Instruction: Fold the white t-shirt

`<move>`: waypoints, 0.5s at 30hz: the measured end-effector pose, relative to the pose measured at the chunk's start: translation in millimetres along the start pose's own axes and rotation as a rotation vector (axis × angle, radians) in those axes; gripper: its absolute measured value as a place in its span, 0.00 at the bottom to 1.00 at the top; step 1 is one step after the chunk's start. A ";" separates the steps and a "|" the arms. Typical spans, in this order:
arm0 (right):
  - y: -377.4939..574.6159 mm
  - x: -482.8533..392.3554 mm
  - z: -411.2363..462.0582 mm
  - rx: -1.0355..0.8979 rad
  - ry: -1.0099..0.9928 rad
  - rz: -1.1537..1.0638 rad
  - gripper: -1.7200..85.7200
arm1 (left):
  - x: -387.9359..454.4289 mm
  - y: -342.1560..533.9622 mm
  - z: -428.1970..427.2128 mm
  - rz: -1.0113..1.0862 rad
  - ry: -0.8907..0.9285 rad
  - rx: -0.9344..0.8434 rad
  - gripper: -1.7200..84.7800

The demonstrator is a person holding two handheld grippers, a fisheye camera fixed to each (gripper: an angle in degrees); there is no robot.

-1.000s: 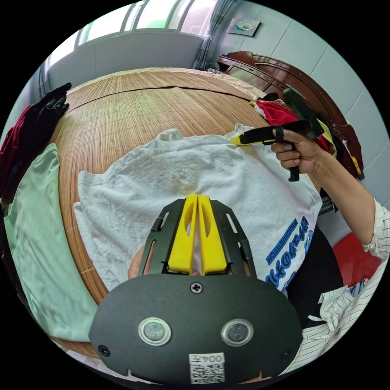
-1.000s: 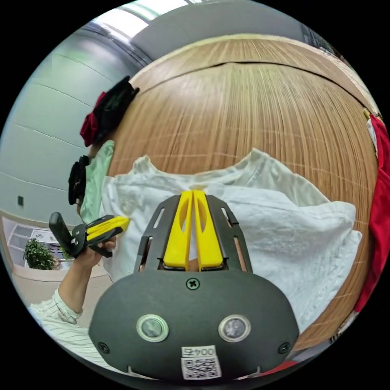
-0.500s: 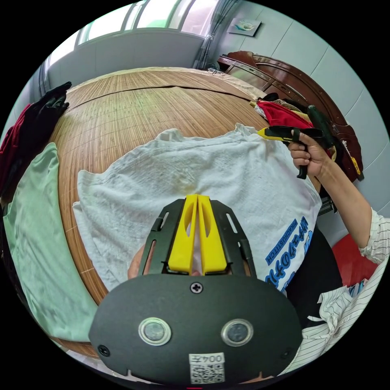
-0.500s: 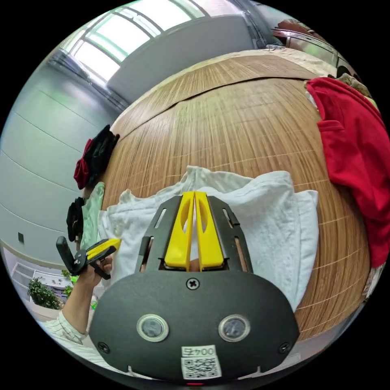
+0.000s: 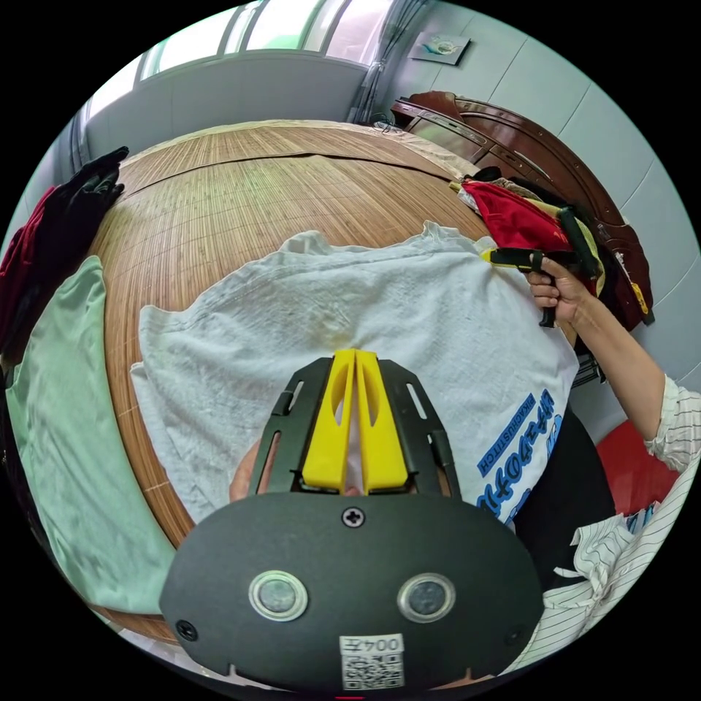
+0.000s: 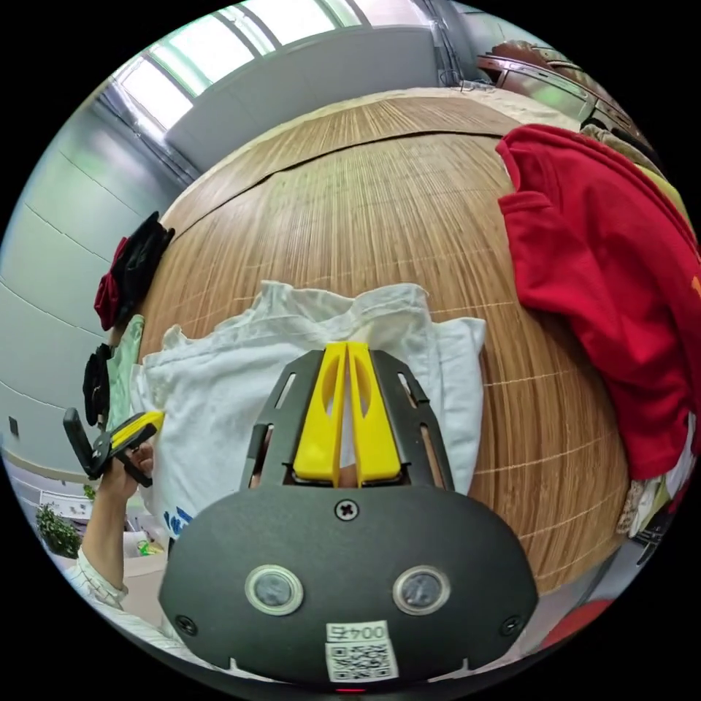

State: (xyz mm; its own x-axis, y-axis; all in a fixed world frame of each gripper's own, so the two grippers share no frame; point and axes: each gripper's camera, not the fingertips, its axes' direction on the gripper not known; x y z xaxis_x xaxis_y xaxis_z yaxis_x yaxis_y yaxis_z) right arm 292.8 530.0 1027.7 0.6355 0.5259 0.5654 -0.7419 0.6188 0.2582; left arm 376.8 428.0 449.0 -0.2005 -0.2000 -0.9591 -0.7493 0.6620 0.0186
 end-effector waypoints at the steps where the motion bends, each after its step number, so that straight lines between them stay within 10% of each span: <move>1: -2.2 3.9 -1.0 0.020 -0.027 0.017 0.01 | 0.1 -0.3 0.0 -0.001 0.000 0.000 0.02; 15: 53.7 -86.9 -43.9 0.074 0.150 -0.099 0.01 | 8.4 -7.8 -3.5 -0.015 0.002 0.000 0.03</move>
State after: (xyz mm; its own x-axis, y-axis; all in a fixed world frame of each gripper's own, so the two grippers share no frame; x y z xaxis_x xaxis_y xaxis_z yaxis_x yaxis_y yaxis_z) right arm 207.1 543.1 958.0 0.7266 0.5495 0.4124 -0.6846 0.6300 0.3667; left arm 378.8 418.6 441.8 -0.1910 -0.2112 -0.9586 -0.7524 0.6586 0.0048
